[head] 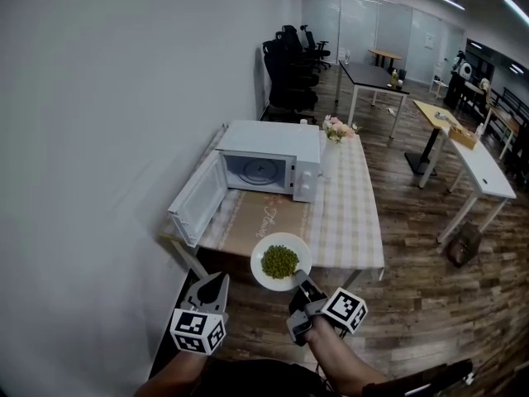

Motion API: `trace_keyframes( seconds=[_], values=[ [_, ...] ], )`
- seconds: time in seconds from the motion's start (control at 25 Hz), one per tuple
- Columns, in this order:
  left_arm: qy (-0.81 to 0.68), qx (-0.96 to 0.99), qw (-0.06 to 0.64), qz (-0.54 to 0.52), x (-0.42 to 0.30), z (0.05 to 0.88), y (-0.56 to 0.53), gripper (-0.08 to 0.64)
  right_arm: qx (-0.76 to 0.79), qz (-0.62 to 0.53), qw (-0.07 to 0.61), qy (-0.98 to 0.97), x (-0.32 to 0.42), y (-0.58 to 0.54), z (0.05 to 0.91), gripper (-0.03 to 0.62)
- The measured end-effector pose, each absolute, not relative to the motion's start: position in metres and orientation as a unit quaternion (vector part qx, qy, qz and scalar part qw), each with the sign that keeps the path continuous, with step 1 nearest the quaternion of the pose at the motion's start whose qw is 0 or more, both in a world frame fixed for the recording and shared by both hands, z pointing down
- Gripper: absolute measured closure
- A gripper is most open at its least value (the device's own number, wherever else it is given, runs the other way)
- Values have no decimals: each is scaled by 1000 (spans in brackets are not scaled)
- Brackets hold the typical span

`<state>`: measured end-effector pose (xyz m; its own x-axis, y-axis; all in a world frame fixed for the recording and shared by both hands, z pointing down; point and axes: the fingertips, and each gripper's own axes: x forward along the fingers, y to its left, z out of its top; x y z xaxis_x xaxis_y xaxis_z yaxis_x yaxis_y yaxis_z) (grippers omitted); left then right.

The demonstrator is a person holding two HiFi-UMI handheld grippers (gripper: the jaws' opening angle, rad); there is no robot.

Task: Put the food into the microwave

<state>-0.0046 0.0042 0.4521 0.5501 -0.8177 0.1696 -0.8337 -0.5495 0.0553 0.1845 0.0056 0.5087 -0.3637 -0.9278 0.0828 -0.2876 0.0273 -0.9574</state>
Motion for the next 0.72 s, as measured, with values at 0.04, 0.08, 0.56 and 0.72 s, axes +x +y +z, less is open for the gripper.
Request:
trace_keyframes(
  seconds=[0.04, 0.08, 0.56, 0.72],
  values=[
    [-470, 878, 65, 61, -3, 452, 3, 552, -468, -514, 313, 647, 186, 4, 508, 571],
    [-469, 879, 64, 59, 0, 451, 2, 552, -467, -514, 315, 648, 188, 2, 507, 571],
    [-480, 873, 62, 65, 12, 453, -11, 552, -454, -515, 322, 652, 203, -18, 504, 572],
    [-480, 872, 67, 69, 13, 457, -17, 552, -464, -518, 317, 645, 208, -26, 510, 572]
  ],
)
